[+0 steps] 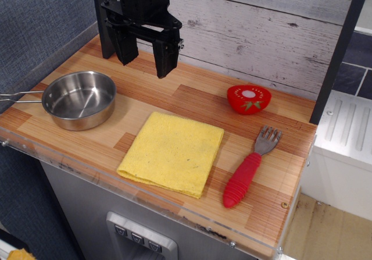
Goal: Put the tomato in the silver pan.
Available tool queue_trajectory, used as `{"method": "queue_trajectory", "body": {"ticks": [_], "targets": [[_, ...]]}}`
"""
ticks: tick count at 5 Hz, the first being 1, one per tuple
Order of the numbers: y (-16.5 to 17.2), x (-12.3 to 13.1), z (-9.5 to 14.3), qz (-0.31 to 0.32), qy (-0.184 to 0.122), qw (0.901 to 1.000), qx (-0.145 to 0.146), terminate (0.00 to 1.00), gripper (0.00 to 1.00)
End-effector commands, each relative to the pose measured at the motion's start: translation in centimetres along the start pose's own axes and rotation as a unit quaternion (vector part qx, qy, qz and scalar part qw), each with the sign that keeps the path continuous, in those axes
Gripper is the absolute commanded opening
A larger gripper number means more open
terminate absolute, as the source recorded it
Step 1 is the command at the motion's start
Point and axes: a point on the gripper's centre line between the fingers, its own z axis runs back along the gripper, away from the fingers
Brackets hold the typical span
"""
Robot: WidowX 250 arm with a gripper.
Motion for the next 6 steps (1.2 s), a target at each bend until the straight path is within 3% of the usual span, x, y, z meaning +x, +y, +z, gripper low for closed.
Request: {"method": "queue_trajectory", "body": {"ticks": [1,3,6], "targets": [[0.0,0.0,0.0,0.0,0.0,1.0,0.0,0.0,1.0],[-3.4,2.2,-1.8,-0.021,0.006,0.9993,0.03,0.0,1.0],[-7.4,8.1,-4.9,-0.027,-0.031,0.999,0.018,0.0,1.0]]}}
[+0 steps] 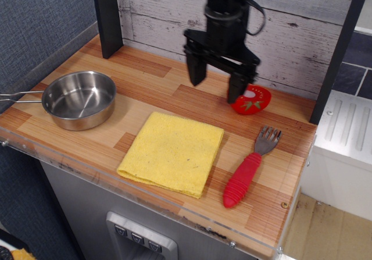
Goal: Put the tomato in the silver pan.
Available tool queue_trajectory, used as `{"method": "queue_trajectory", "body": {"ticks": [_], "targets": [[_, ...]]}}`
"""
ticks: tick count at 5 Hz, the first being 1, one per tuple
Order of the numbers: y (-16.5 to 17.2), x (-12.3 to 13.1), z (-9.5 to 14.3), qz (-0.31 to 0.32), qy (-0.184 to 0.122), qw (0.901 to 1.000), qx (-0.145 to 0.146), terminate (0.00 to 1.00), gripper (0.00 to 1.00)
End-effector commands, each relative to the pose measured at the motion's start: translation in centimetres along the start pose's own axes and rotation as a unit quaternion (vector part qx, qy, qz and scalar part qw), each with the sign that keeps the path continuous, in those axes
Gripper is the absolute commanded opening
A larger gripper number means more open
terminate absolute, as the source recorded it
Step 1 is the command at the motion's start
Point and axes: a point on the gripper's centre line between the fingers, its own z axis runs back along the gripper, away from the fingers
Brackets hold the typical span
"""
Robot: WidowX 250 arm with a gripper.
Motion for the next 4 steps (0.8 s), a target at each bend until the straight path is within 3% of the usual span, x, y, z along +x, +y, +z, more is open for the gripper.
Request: {"method": "queue_trajectory", "body": {"ticks": [1,3,4], "targets": [[-0.4,3.6,0.5,0.017,-0.039,0.9991,-0.007,0.0,1.0],[-0.6,4.8,0.4,0.023,-0.048,0.9985,-0.012,0.0,1.0],[-0.5,4.6,-0.3,0.032,-0.036,0.9986,-0.022,0.0,1.0]]}}
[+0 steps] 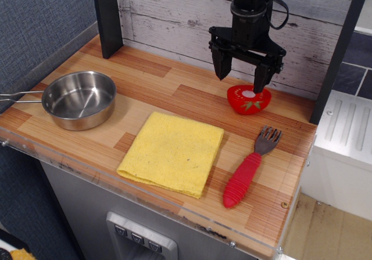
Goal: Put the tomato in the silver pan.
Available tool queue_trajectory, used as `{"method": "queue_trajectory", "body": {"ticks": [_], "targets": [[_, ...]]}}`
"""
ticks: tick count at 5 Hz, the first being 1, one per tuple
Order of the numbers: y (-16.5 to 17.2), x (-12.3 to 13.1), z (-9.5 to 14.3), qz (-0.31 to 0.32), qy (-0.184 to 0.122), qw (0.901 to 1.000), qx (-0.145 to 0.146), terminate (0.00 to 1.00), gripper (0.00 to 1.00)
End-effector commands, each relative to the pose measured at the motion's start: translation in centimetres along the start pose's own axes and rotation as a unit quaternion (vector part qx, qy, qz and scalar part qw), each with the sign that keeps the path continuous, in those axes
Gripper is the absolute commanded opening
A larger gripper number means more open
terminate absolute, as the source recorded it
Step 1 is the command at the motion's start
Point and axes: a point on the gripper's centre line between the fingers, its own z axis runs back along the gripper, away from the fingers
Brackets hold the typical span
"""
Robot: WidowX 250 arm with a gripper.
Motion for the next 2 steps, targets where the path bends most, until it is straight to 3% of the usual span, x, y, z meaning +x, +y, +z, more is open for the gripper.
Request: {"method": "queue_trajectory", "body": {"ticks": [1,2], "targets": [[0.2,0.0,0.2,0.007,0.004,0.9999,-0.009,0.0,1.0],[0.4,-1.0,-0.9,0.009,0.023,0.9997,-0.007,0.0,1.0]]}}
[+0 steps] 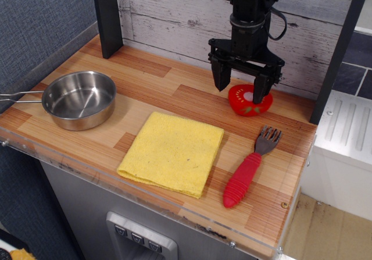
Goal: Put the tomato in the silver pan.
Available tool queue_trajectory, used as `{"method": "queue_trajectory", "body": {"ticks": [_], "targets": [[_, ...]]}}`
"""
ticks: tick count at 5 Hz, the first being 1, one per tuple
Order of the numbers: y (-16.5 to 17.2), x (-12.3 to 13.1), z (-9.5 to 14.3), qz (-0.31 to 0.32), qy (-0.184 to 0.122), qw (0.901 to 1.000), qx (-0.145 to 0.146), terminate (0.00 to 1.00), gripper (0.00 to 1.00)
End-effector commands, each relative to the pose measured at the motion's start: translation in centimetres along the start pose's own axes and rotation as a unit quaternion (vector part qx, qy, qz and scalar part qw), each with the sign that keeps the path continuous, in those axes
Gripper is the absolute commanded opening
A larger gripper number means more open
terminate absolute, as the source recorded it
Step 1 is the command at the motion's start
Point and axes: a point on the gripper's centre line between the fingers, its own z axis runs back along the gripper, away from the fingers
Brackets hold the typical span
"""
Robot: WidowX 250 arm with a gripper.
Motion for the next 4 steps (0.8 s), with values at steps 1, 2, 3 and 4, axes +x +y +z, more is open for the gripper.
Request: {"method": "queue_trajectory", "body": {"ticks": [1,2,3,4], "targets": [[0.97,-0.68,-0.38,0.004,0.01,0.9999,0.002,0.0,1.0],[0.91,-0.79,-0.65,0.004,0.014,0.9999,-0.003,0.0,1.0],[0.77,-0.9,-0.75,-0.002,0.01,0.9999,-0.006,0.0,0.0],[0.77,-0.95,-0.6,-0.003,0.012,0.9999,-0.011,0.0,0.0]]}}
